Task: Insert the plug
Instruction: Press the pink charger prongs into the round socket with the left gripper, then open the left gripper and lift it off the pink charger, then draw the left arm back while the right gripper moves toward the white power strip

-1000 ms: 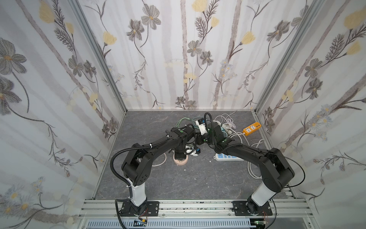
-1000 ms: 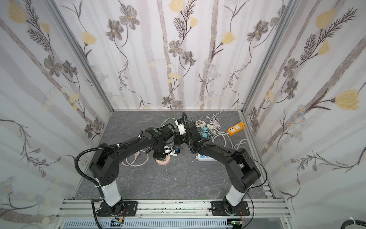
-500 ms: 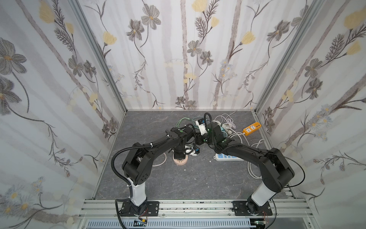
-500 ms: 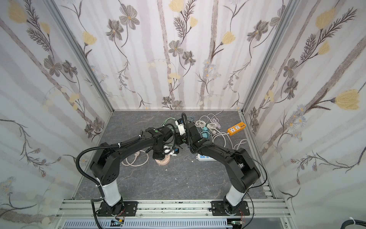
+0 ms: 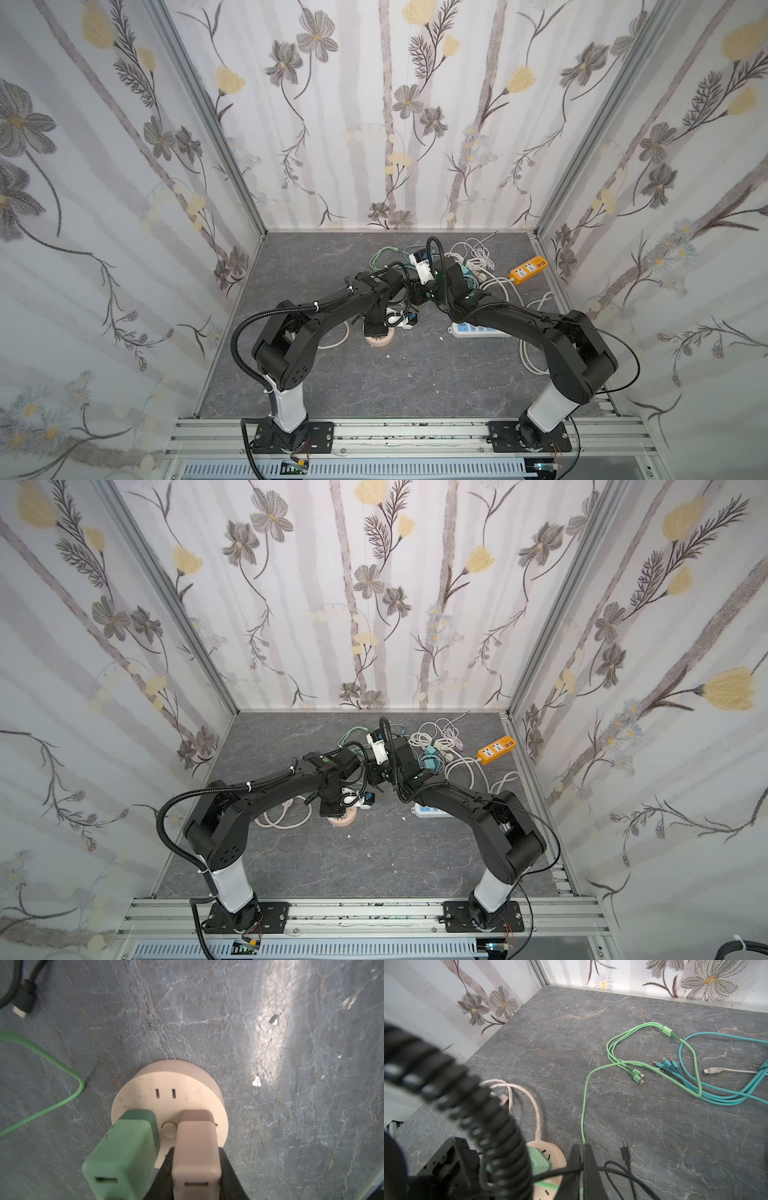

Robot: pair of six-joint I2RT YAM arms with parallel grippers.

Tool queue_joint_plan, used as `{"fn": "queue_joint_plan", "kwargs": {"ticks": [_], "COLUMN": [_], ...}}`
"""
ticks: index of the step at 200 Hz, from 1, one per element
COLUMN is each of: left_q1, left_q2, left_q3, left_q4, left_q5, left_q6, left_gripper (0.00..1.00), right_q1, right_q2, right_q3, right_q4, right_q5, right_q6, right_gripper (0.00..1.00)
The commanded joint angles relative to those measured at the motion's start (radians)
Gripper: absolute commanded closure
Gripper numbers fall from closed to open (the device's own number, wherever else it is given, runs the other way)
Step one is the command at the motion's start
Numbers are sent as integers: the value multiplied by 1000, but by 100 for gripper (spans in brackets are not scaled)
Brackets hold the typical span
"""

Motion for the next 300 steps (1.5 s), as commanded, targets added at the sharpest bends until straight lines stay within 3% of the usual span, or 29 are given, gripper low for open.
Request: {"fn": "queue_joint_plan", "kwargs": {"ticks": [1,37,49,90,107,133,136,139,167,195,215,257,277,300], "left_q1": [2,3,4,15,19,34,37,41,95,161,177,200,214,285], "left_q2": [50,44,16,-156,-201,-290,-304,-320,-470,-677,-753,-649,-592,-528], "left_q3": [-38,-11,21,48,77,52,42,31,-101,-330,-432,-335,-328,-290], "left_q4": [-21,-13,-36,43,-4,23,36,57,293,719,944,843,848,761], "left_q5": [41,-2,35,205,296,318,317,315,302,352,203,-172,-338,-370], "left_q6": [20,-15,-23,-66,-78,-112,-120,-128,-236,-407,-528,-757,-854,-1053], "left_gripper": [100,100,71,35,27,15,3,0,0,0,0,0,0,0], "right_q1": [6,9,11,12,14,18,18,18,23,24,27,32,34,46], "right_q2": [-5,-7,-7,-1,-1,-2,-2,-4,-35,-105,-162,-254,-282,-322], "right_q3": [15,19,21,28,30,26,25,24,3,-83,-168,-277,-298,-338], "right_q4": [48,41,40,37,36,28,28,27,16,85,135,159,183,161], "right_q5": [-33,-29,-30,-31,-30,-26,-27,-26,-24,-21,-40,-13,-73,-101], "right_q6": [13,9,7,3,0,-4,-5,-5,-24,-46,-76,-99,-114,-120], "right_gripper": [100,100,100,100,100,100,100,100,100,100,100,99,98,97]}}
